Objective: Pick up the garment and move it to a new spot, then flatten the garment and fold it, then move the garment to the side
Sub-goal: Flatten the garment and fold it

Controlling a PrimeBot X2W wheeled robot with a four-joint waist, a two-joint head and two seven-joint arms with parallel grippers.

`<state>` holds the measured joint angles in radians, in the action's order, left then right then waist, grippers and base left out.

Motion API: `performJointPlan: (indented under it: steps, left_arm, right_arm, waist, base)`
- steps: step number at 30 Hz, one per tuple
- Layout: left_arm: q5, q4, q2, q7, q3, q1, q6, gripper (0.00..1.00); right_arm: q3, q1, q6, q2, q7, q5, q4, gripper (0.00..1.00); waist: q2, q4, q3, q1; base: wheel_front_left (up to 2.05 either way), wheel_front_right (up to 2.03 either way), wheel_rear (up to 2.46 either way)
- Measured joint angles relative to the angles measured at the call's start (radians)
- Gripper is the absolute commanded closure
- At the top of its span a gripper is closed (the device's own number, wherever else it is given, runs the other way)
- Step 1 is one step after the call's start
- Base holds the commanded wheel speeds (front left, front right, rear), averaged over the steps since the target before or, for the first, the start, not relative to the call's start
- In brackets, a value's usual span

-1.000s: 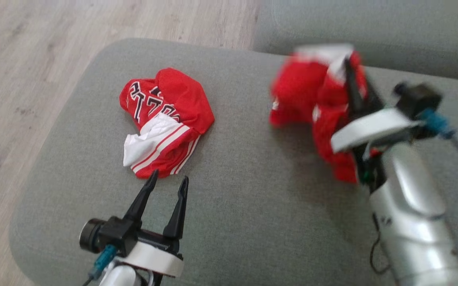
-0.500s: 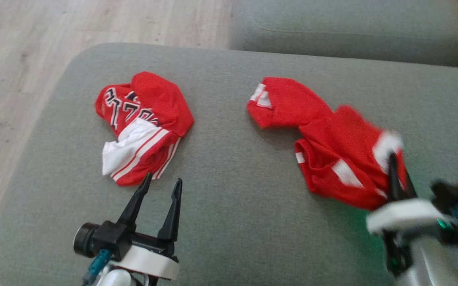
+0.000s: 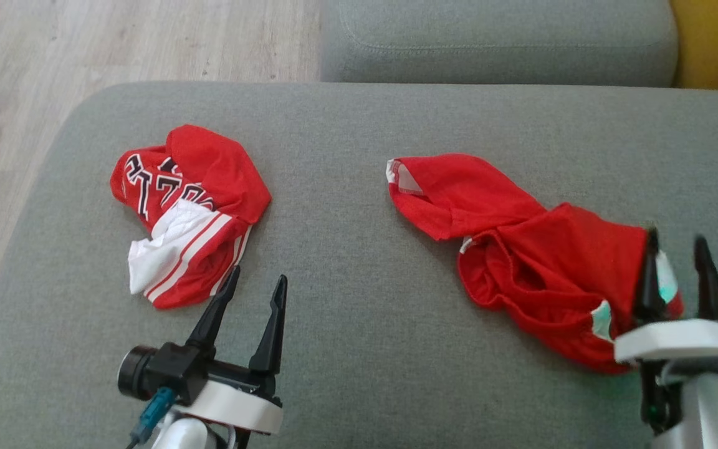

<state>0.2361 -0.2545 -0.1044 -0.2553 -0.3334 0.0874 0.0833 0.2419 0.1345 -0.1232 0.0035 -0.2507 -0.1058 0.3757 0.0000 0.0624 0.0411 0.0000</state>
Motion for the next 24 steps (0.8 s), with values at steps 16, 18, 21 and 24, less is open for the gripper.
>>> performJointPlan:
  steps: [16, 18, 21, 24]
  left_arm:
    - [-0.009, -0.001, 0.018, 0.0, 0.012, -0.001, 0.011, 0.0]
    - [-0.009, -0.001, 0.018, 0.0, 0.013, 0.0, 0.014, 0.0]
    - [-0.009, -0.002, 0.019, 0.0, 0.012, 0.0, 0.016, 0.0]
    - [-0.009, -0.005, 0.023, 0.0, 0.011, 0.007, 0.023, 0.0]
  right_arm:
    - [-0.282, -0.163, 0.0, 0.001, 0.007, 0.066, -0.169, 0.0]
    - [-0.307, -0.137, 0.0, 0.001, 0.044, 0.08, -0.125, 0.0]
    - [-0.31, -0.07, 0.0, 0.001, 0.108, 0.093, -0.045, 0.0]
    - [-0.3, 0.004, 0.0, -0.001, 0.163, 0.107, 0.045, 0.0]
  waist:
    - [0.0, 0.037, -0.01, -0.0001]
    - [0.0, 0.046, 0.001, 0.0]
    - [0.0, 0.062, 0.017, 0.0]
    - [0.0, 0.082, 0.032, 0.0001]
  base:
    - [0.0, 0.0, 0.0]
    - [0.0, 0.0, 0.0]
    - [0.0, 0.0, 0.0]
    - [0.0, 0.0, 0.0]
